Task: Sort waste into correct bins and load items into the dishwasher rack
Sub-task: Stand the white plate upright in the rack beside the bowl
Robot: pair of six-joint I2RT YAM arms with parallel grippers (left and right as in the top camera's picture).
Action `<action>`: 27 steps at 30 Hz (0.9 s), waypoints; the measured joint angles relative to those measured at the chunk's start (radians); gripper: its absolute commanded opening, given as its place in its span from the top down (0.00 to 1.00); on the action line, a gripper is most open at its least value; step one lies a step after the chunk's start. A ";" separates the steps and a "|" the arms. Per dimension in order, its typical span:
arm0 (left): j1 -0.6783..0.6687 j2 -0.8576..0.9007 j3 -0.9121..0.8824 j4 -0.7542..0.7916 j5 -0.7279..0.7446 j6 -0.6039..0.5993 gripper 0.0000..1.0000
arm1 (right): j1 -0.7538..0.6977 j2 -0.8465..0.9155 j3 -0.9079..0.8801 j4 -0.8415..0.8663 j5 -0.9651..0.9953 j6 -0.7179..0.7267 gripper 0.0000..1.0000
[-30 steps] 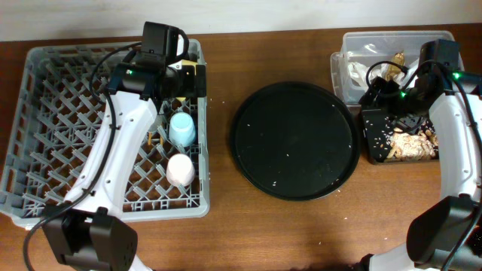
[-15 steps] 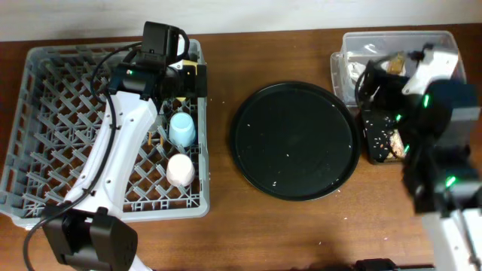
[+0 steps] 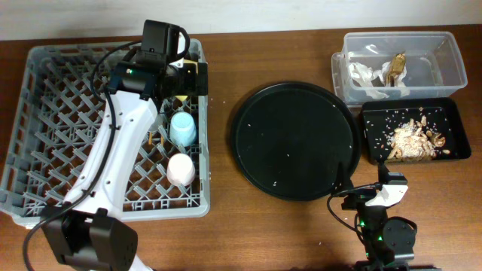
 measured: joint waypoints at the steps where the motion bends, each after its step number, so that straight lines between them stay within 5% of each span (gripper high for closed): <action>1: 0.000 0.000 0.000 0.000 0.000 0.000 0.01 | 0.000 0.000 0.000 0.000 0.000 0.000 0.02; 13: 0.000 0.000 -0.004 -0.049 -0.027 0.000 0.01 | 0.000 0.000 0.000 0.000 0.000 0.000 0.02; 19: 0.003 -0.056 -0.231 0.256 0.023 0.212 0.01 | 0.000 0.000 0.000 0.000 0.000 0.000 0.02; 22: 0.093 -0.321 -0.433 0.338 0.046 0.269 0.01 | 0.001 0.000 0.000 0.000 0.000 0.000 0.02; 27: 0.261 -0.972 -1.101 0.660 0.061 0.285 0.01 | 0.004 0.000 0.000 0.001 -0.007 0.000 0.02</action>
